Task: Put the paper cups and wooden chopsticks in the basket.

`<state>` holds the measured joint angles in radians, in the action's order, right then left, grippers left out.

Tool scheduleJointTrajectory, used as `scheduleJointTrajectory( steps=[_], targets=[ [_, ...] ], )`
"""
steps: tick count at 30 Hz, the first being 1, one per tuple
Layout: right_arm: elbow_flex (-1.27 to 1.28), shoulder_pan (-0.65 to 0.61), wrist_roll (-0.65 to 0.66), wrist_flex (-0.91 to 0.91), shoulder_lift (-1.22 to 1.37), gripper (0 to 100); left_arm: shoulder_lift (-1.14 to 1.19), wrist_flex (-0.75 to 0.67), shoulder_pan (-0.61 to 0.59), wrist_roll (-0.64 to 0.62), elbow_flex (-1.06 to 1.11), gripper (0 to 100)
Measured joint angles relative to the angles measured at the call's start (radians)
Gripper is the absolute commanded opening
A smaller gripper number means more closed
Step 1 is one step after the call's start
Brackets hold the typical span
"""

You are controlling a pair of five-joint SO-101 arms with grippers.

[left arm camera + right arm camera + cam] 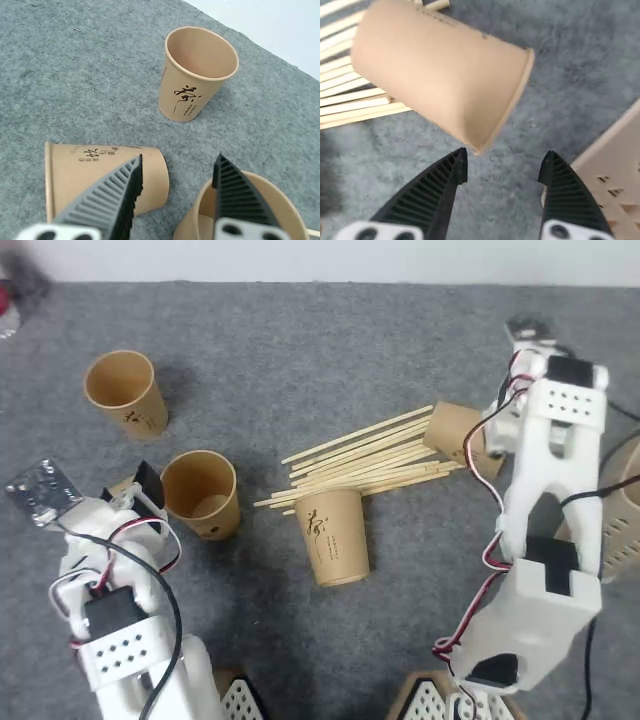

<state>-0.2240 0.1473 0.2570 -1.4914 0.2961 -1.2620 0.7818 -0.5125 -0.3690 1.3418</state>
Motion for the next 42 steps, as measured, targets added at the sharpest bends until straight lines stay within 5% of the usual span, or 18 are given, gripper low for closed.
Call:
scheduleJointTrajectory(
  steps=[7, 13, 26, 42],
  targets=[
    [0.052, -0.048, 0.000, 0.054, 0.000, 22.9, 0.000, 0.000, 0.000, 0.000, 0.000, 22],
    [0.052, -0.126, 0.000, 0.089, 0.000, 0.9, 0.000, 0.000, 0.000, 0.000, 0.000, 22],
    [0.080, -0.137, 0.000, 0.091, -0.029, 0.8, 0.000, 0.000, 0.000, 0.000, 0.000, 22],
    [-0.109, -0.095, 0.153, -0.161, -0.592, 0.8, 0.000, 0.000, 0.000, 0.000, 0.000, 22]
  ],
)
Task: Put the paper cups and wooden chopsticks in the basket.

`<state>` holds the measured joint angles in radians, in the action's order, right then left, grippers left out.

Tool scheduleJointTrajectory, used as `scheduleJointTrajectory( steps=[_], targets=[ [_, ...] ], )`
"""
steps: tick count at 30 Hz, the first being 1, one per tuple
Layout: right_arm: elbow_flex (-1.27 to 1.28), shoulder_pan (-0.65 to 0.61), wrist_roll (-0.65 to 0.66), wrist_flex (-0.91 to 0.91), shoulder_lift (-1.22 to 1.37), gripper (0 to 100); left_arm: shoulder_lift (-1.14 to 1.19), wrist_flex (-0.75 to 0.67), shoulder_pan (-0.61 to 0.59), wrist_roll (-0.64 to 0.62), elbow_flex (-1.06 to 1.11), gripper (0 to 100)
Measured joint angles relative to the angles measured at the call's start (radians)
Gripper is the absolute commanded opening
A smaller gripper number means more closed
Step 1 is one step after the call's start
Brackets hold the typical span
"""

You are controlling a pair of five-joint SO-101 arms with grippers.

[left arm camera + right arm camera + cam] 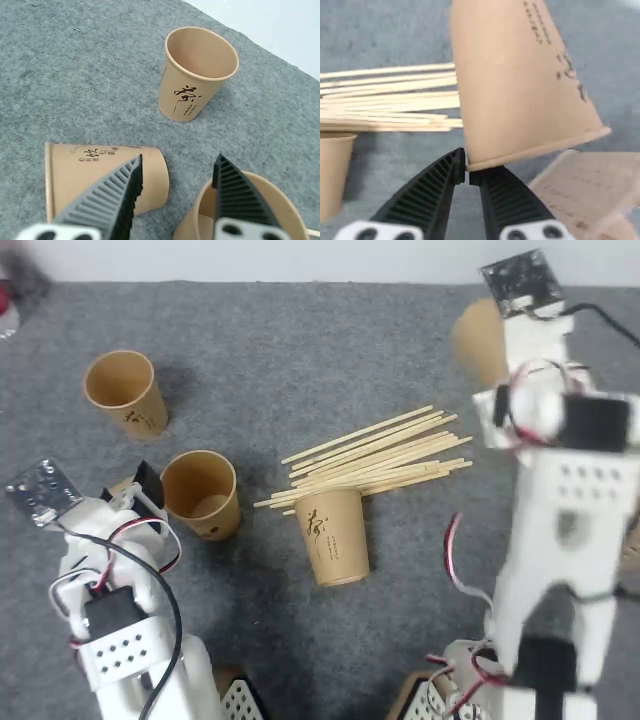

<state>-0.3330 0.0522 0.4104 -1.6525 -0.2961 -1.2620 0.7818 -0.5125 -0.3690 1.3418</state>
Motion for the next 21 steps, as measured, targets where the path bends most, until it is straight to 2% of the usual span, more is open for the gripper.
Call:
scheduleJointTrajectory(
  steps=[5, 16, 21],
  targets=[
    [-0.072, 0.201, 0.081, -0.003, -0.123, 0.8, 0.000, 0.000, 0.000, 0.000, 0.000, 22],
    [-0.092, 0.717, 0.431, -0.063, -0.186, 0.8, 0.000, 0.000, 0.000, 0.000, 0.000, 22],
    [-0.092, 0.795, 0.534, -0.063, -0.186, 0.8, 0.000, 0.000, 0.000, 0.000, 0.000, 22]
  ],
)
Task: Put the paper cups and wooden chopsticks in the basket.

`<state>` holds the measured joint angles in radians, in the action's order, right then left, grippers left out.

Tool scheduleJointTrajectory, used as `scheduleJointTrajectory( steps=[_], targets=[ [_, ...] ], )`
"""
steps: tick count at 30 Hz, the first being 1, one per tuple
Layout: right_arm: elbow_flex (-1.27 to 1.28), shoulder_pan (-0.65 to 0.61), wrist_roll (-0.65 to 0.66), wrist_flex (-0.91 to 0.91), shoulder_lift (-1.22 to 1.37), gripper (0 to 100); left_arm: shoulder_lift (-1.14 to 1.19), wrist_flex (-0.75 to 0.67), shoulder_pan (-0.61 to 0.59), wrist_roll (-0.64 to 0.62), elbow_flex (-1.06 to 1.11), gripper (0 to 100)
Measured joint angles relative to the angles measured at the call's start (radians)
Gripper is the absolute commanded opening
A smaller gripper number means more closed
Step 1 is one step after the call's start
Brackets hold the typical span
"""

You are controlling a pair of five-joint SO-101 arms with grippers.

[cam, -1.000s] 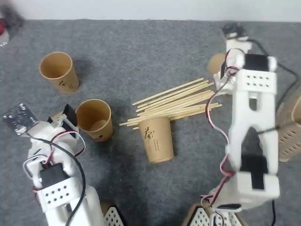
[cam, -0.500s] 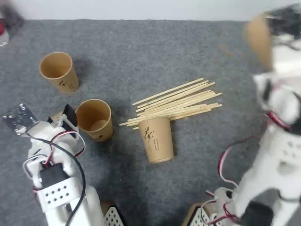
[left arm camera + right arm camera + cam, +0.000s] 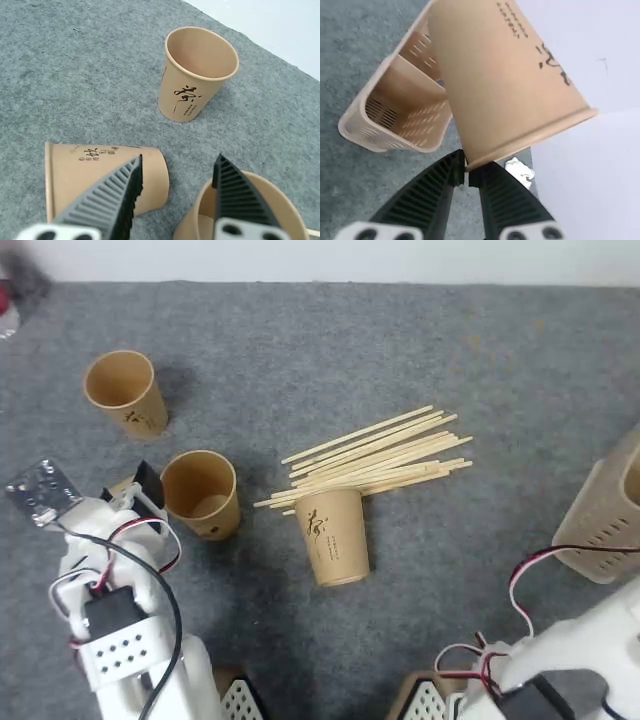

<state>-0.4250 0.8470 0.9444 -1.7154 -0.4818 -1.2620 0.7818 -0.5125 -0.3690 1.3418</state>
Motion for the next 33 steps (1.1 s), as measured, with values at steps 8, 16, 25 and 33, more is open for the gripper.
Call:
scheduleJointTrajectory(
  steps=[8, 16, 25, 33],
  targets=[
    [0.000, 0.014, 0.061, -0.041, 0.000, 0.8, 0.000, 0.000, 0.000, 0.000, 0.000, 22],
    [0.000, 0.109, 0.143, -0.041, 0.020, 0.8, 0.000, 0.000, 0.000, 0.000, 0.000, 22],
    [0.000, 0.120, 0.157, -0.043, 0.265, 0.8, 0.000, 0.000, 0.000, 0.000, 0.000, 22],
    [0.000, 0.032, 0.157, -0.043, 0.311, 0.9, 0.000, 0.000, 0.000, 0.000, 0.000, 22]
  ],
)
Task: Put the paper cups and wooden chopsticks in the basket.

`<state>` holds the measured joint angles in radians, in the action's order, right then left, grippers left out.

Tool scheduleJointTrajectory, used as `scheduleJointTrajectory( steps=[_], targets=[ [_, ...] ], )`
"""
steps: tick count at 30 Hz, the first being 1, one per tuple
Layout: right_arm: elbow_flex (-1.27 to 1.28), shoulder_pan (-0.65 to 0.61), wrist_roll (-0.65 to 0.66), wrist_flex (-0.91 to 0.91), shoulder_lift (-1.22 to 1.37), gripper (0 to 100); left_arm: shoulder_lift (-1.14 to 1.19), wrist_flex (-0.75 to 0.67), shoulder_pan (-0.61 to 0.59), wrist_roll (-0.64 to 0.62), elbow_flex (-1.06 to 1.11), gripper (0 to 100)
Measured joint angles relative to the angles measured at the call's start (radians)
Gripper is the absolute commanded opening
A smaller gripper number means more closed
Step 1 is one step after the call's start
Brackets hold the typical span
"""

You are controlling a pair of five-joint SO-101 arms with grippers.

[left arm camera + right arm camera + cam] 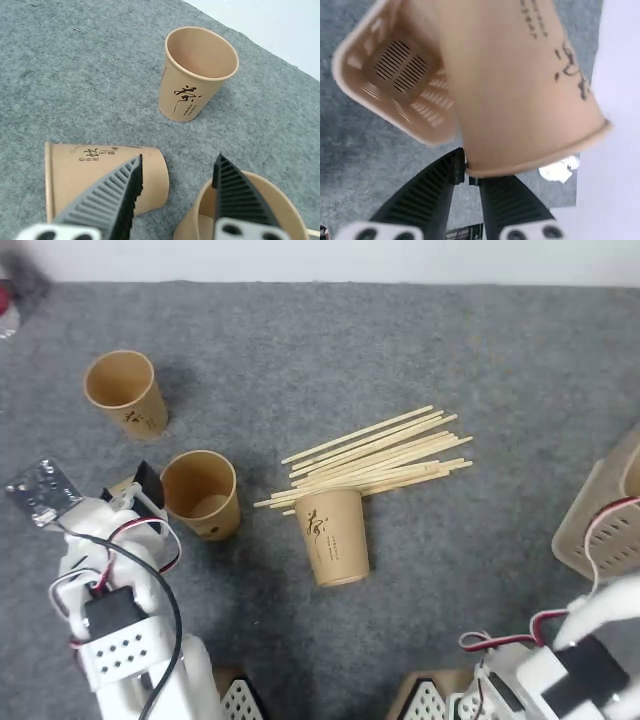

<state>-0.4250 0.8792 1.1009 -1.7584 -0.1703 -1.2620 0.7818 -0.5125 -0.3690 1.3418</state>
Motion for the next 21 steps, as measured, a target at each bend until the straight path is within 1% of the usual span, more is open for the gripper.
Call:
scheduleJointTrajectory(
  steps=[2, 3, 6, 7, 12, 21],
  targets=[
    [-0.006, -0.023, -0.020, 0.000, 0.003, 1.4, 0.000, 0.000, 0.000, 0.000, 0.000, 22],
    [-0.015, -0.028, -0.034, 0.000, 0.006, 3.2, 0.000, 0.000, 0.000, 0.000, 0.000, 22],
    [-0.044, -0.031, -0.066, 0.000, 0.006, 13.5, 0.000, 0.000, 0.000, 0.000, 0.000, 22],
    [-0.057, -0.031, -0.075, 0.000, 0.006, 15.2, 0.000, 0.000, 0.000, 0.000, 0.000, 22],
    [-0.074, -0.031, -0.100, 0.000, 0.006, 12.9, 0.000, 0.000, 0.000, 0.000, 0.000, 22],
    [-0.074, -0.034, -0.132, 0.008, 0.009, 12.6, 0.000, 0.000, 0.000, 0.000, 0.000, 22]
  ],
)
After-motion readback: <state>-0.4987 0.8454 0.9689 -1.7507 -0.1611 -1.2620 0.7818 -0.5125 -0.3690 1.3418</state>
